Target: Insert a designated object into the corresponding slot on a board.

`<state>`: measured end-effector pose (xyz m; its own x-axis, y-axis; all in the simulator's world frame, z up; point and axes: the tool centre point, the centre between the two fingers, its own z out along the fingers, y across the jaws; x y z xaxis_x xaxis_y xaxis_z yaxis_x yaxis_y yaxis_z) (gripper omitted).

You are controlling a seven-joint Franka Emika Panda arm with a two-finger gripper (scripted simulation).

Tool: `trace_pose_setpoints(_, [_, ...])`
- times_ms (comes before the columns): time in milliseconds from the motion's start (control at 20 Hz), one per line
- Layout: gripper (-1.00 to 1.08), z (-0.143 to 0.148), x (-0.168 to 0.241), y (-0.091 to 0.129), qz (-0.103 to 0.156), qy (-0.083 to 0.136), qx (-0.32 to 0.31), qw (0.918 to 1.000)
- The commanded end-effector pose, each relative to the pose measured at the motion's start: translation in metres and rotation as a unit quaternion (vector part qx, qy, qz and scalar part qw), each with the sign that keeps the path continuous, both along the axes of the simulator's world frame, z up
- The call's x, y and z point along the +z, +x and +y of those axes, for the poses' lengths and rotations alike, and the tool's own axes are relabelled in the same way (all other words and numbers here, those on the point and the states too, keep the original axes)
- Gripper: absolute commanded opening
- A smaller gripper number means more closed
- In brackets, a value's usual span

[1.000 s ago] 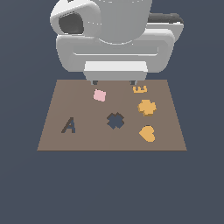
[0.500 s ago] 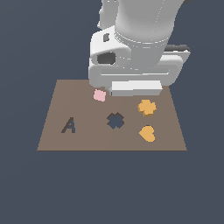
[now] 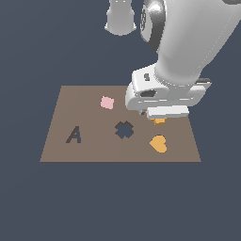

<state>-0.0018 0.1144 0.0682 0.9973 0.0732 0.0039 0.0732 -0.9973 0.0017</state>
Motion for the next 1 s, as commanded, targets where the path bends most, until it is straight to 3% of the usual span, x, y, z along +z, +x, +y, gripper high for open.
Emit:
trace_pose_setpoints(0, [1.00, 0.009, -0.011, -0.001, 0.001, 0.001, 0.002, 1.0000])
trace_pose_setpoints(950, [1.00, 0.016, -0.037, 0.000, 0.002, 0.001, 0.004, 1.0000])
